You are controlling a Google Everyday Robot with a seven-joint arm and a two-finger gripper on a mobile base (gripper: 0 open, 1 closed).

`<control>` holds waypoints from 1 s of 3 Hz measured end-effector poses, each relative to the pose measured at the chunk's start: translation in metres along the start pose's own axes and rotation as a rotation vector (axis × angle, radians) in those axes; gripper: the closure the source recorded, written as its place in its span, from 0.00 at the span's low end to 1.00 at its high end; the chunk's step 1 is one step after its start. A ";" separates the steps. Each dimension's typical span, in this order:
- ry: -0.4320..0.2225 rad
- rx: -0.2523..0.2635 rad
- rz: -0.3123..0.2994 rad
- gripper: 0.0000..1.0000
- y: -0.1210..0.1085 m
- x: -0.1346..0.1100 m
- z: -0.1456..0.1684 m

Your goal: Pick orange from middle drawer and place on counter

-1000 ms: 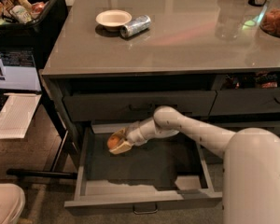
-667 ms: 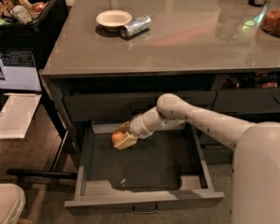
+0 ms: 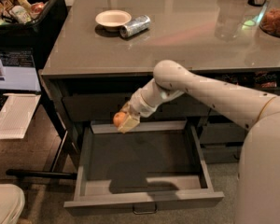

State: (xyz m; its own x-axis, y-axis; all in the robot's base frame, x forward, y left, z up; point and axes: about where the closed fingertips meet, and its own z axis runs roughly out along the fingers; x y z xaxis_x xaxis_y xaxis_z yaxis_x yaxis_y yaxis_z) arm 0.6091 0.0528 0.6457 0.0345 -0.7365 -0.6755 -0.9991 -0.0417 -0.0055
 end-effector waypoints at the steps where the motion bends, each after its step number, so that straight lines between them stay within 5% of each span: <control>1: 0.080 0.046 -0.020 1.00 -0.011 -0.034 -0.038; 3: 0.196 0.117 -0.052 1.00 -0.038 -0.095 -0.085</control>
Offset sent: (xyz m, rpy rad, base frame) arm 0.0533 0.0076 0.1659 -0.2179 -0.1836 -0.0676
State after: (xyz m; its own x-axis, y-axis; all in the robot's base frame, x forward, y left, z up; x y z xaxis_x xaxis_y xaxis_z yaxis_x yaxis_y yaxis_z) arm 0.6453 0.0670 0.7729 0.0784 -0.8532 -0.5157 -0.9914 -0.0126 -0.1299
